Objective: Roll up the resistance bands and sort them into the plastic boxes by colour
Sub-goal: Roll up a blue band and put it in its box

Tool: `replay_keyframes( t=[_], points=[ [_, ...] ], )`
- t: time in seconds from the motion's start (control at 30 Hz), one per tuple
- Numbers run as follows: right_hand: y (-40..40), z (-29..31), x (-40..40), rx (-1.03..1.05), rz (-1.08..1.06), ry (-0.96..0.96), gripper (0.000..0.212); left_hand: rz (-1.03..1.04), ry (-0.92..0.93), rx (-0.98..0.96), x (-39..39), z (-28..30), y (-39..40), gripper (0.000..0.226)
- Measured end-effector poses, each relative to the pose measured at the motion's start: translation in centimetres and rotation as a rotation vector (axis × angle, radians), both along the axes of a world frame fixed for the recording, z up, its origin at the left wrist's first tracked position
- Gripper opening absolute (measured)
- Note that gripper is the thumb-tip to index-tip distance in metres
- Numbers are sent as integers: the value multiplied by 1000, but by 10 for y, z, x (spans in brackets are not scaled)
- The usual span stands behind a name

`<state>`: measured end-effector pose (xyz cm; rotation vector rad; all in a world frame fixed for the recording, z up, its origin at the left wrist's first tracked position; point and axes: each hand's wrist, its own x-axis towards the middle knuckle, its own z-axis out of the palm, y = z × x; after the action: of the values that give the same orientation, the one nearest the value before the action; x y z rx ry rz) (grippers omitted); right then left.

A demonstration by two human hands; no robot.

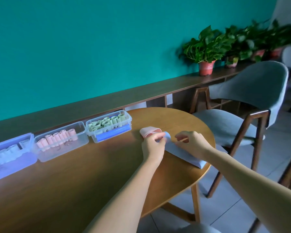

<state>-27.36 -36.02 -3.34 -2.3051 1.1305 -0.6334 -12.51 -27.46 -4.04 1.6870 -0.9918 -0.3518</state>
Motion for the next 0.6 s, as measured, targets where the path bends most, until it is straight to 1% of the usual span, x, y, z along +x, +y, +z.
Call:
replay_keyframes(
  t=[0.07, 0.13, 0.2, 0.23, 0.3, 0.33, 0.4, 0.53, 0.6],
  points=[
    [4, 6, 2, 20, 12, -55, 29, 17, 61, -56, 4, 8, 12, 19],
    [14, 16, 8, 28, 32, -152, 20, 4, 117, -118, 12, 21, 28, 19],
    [31, 31, 16, 54, 77, -261, 11, 0, 134, -164, 21, 38, 48, 21],
    [41, 40, 21, 84, 114, -317, 14, -5, 143, -183, 26, 47, 60, 23],
    [63, 60, 32, 156, 202, -420, 28, -11, 151, -213, 32, 65, 84, 26],
    [76, 70, 37, 182, 247, -459, 33, -1, 135, -227, 35, 73, 97, 27],
    [103, 90, 48, 227, 323, -532, 32, 39, 70, -260, 42, 89, 125, 24],
    [159, 121, 67, 304, 442, -641, 21, 129, -45, -324, 52, 115, 191, 18],
    [186, 130, 77, 337, 505, -698, 13, 140, -56, -336, 57, 126, 225, 17]
  ],
)
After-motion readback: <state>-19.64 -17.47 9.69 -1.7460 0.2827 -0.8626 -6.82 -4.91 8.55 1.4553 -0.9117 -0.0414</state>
